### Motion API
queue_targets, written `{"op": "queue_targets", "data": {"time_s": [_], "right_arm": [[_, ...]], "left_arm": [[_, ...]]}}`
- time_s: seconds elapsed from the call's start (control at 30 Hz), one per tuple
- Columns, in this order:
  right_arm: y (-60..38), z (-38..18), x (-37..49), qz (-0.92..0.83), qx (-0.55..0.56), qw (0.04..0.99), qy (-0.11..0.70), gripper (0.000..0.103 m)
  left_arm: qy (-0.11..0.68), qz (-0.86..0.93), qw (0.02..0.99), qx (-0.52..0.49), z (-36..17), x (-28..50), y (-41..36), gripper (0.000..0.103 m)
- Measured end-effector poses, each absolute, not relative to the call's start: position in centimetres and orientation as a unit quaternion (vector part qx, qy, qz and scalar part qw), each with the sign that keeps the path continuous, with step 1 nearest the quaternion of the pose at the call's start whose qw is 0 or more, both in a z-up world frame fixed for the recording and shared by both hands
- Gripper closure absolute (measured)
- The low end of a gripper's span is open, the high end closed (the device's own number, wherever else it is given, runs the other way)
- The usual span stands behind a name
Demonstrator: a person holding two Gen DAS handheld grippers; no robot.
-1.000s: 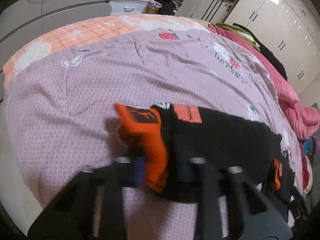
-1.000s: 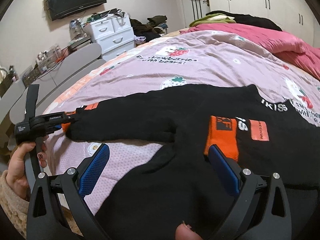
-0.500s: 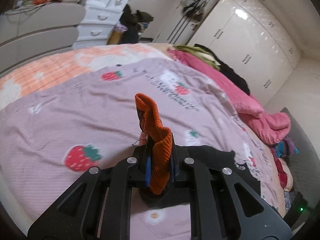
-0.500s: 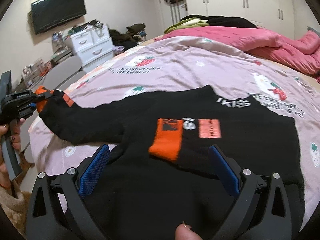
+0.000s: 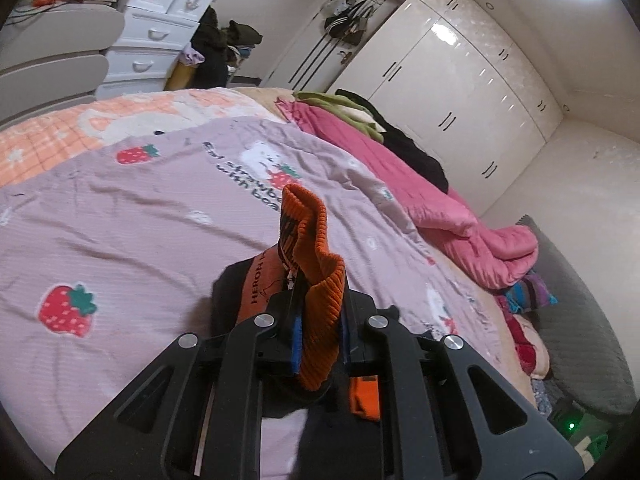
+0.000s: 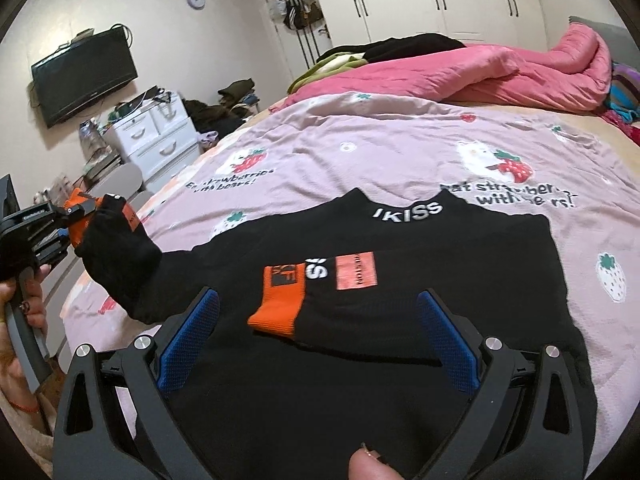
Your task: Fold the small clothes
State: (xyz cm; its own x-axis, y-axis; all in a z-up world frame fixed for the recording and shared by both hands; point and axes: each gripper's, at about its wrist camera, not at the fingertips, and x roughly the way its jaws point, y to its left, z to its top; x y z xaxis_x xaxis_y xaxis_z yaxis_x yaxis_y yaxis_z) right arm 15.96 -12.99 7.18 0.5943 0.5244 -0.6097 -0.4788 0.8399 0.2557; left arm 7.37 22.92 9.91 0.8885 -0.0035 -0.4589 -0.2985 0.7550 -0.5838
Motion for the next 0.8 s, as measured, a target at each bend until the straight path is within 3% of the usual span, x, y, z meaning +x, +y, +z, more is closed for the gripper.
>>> {"op": "queue_targets", "data": {"time_s": [0.8], "right_arm": [[-20.7, 8.0, 17.2, 0.213, 0.081, 0.91, 0.346, 0.004]], "left_arm": [[0.23, -0.029, 0.915, -0.329, 10.3, 12.4, 13.8, 0.097]]}}
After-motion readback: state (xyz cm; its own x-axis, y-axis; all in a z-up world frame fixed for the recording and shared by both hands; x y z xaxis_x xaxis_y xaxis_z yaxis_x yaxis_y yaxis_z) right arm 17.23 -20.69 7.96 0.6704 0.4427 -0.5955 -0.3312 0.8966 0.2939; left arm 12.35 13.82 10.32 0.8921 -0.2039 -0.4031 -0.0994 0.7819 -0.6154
